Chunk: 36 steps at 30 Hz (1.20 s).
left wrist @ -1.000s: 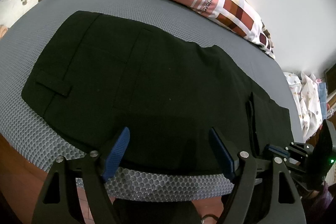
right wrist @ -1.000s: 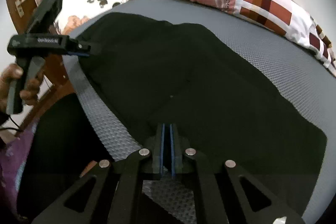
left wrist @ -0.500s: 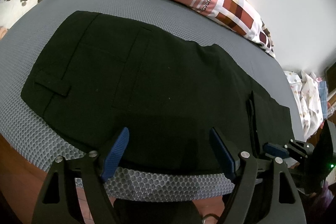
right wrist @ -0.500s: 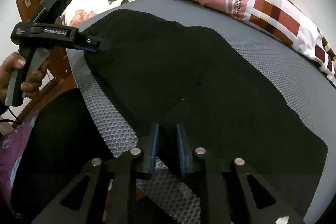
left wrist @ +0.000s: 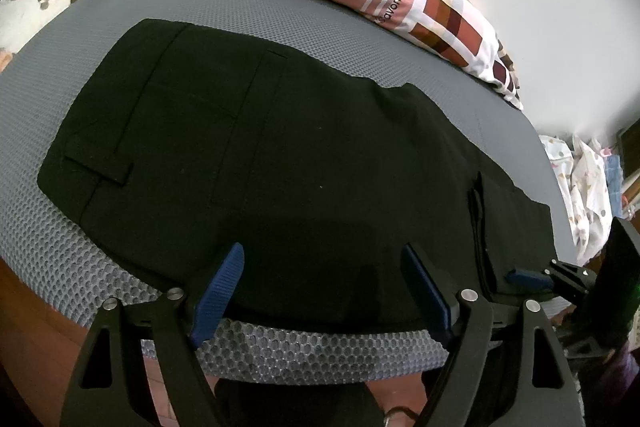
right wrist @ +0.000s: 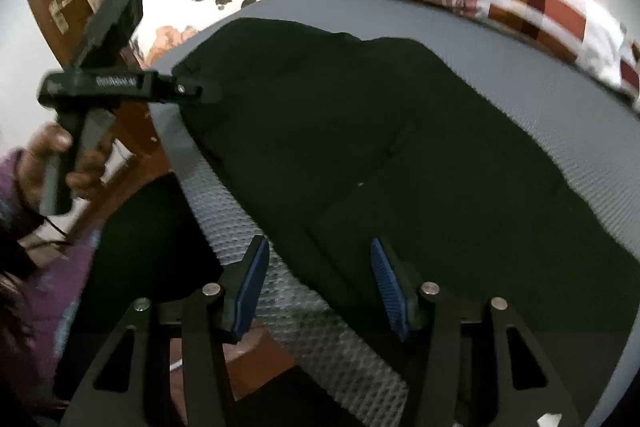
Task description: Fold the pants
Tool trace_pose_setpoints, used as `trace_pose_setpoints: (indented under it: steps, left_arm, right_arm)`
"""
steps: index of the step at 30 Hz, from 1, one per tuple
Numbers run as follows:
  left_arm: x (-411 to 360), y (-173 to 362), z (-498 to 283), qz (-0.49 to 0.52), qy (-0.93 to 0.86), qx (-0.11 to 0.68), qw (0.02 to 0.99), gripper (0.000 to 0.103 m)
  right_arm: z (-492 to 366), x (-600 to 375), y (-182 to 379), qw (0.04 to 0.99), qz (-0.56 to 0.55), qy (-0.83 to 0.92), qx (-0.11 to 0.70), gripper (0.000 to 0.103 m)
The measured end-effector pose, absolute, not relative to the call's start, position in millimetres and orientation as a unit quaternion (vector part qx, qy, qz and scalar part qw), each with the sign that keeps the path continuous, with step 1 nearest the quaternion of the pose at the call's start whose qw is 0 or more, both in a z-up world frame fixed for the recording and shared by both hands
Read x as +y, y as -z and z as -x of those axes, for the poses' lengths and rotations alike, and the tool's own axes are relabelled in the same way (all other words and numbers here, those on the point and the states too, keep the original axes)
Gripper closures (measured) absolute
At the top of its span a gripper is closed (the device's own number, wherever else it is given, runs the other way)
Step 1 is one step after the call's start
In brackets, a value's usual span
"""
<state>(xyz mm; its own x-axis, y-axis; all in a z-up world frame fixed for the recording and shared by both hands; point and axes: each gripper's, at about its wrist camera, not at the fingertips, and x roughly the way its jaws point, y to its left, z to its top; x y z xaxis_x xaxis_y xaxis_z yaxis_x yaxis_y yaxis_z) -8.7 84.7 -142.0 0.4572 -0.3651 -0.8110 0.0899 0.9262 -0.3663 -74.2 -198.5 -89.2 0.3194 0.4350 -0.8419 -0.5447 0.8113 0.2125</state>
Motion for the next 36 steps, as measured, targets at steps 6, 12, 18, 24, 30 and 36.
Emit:
trace_pose_setpoints:
  steps: [6, 12, 18, 24, 30, 36]
  left_arm:
    - [84.2, 141.9, 8.4, 0.136, 0.135, 0.503, 0.842, 0.021]
    - [83.5, 141.4, 8.9, 0.132, 0.137, 0.503, 0.843, 0.020]
    - [82.7, 140.9, 9.9, 0.133, 0.137, 0.504, 0.842, 0.020]
    - [82.5, 141.3, 9.0, 0.137, 0.137, 0.505, 0.841, 0.019]
    - [83.8, 141.0, 6.8, 0.142, 0.137, 0.506, 0.840, 0.019]
    - [83.3, 141.0, 6.4, 0.134, 0.137, 0.507, 0.841, 0.019]
  right_arm:
    - [68.2, -199.0, 84.0, 0.819, 0.062, -0.297, 0.487, 0.064]
    - [72.2, -186.7, 97.6, 0.818, 0.131, -0.281, 0.485, 0.066]
    - [68.4, -190.3, 97.0, 0.818, 0.132, -0.277, 0.488, 0.086]
    - [58.3, -201.1, 92.7, 0.821, 0.071, -0.265, 0.500, 0.097]
    - [77.0, -196.1, 78.8, 0.828, 0.061, -0.284, 0.479, 0.097]
    - [88.4, -185.6, 90.5, 0.826, 0.094, -0.287, 0.476, 0.096]
